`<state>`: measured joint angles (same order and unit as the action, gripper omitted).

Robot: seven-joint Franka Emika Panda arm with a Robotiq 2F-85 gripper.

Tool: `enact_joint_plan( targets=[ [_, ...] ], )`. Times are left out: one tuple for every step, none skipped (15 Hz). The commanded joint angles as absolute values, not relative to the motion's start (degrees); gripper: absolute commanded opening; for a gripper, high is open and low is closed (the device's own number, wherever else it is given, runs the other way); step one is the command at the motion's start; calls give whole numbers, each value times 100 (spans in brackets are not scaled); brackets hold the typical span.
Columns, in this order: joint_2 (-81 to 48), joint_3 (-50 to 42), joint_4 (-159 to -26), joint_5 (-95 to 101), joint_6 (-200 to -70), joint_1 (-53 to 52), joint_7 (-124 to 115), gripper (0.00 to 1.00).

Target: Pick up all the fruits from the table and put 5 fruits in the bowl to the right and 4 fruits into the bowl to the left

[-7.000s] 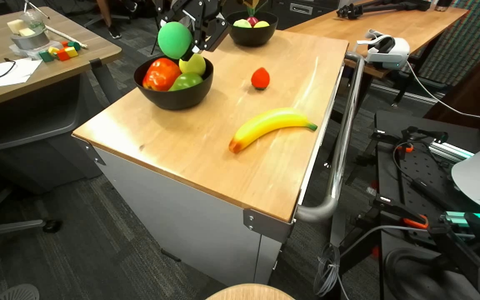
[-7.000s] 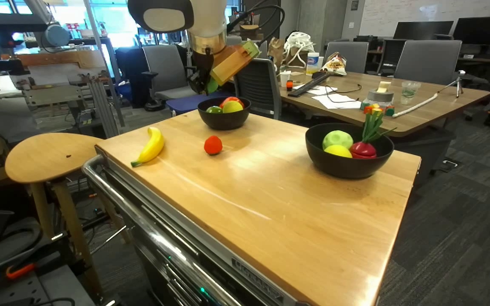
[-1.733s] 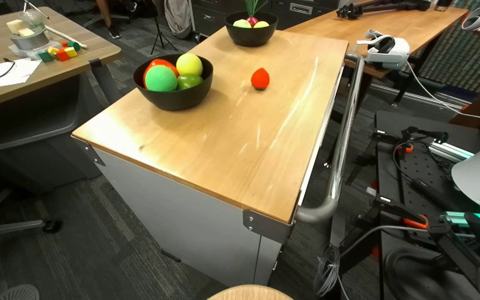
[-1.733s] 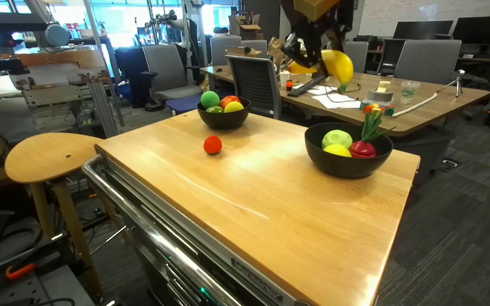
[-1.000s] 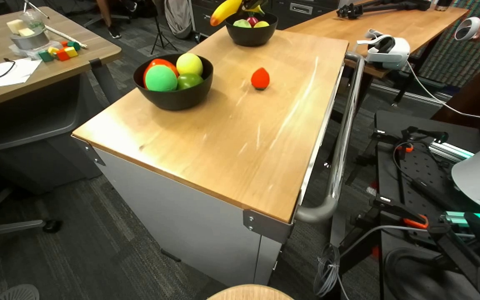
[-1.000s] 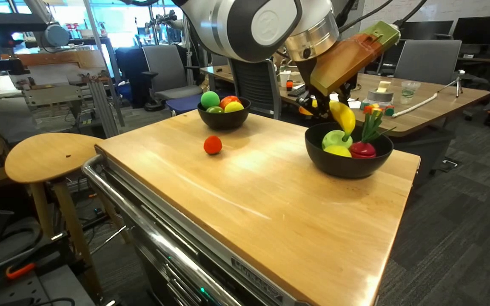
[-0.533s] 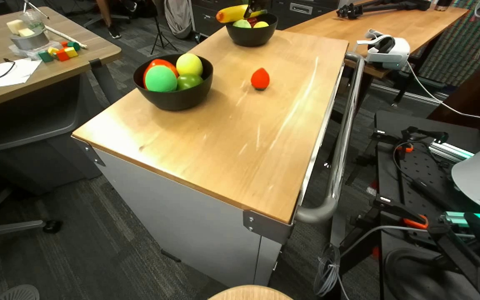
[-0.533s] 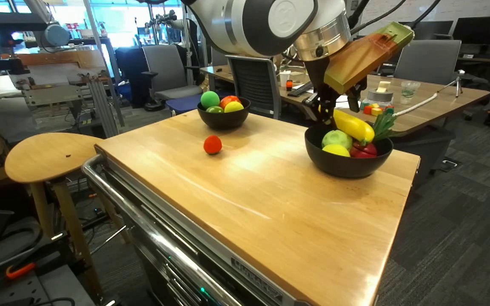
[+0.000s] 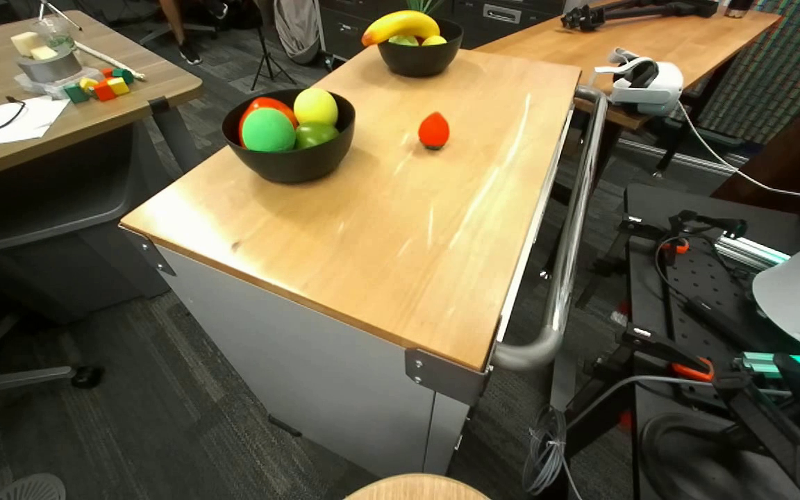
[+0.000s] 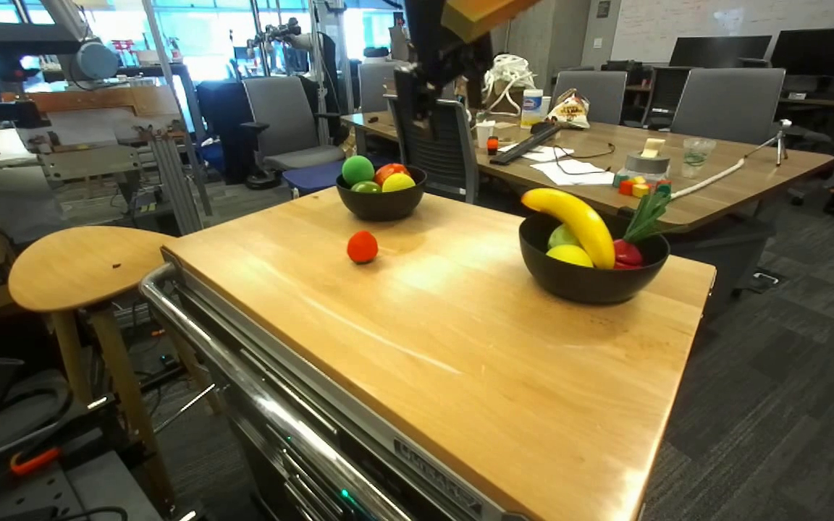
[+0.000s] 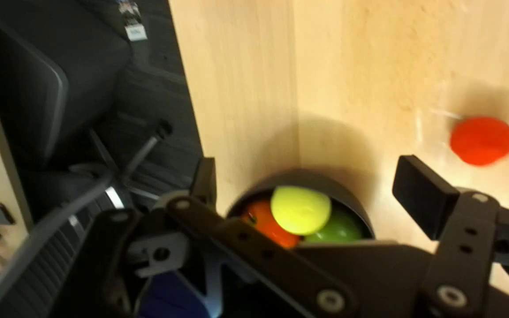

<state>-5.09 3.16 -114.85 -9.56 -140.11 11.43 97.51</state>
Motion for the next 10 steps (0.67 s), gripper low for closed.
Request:
enact_joint_plan(
  targets=[
    [343,184,-12115,-1058,-13004,748,9796,100],
    [454,147,-12241,-1000,-12832,651,9650,100],
    [119,66,-11871,-1016,-13025,613,9746,100],
    [204,39,-11975,-1012,-12974,546,9730,100],
    [206,16,-11982,-1013,-12976,520,9730,100],
    [177,3,-11967,-1015,-12978,516,9732,100],
    [146,-13,-11960,-1016,-12979,523,9734,100],
    [178,-42,-12107,-905,-13076,531,9678,100],
    [205,-79,-12252,-874,-12989,532,9615,100],
    [251,-111,-12488,-918,-13048,532,9568,100]
  ],
)
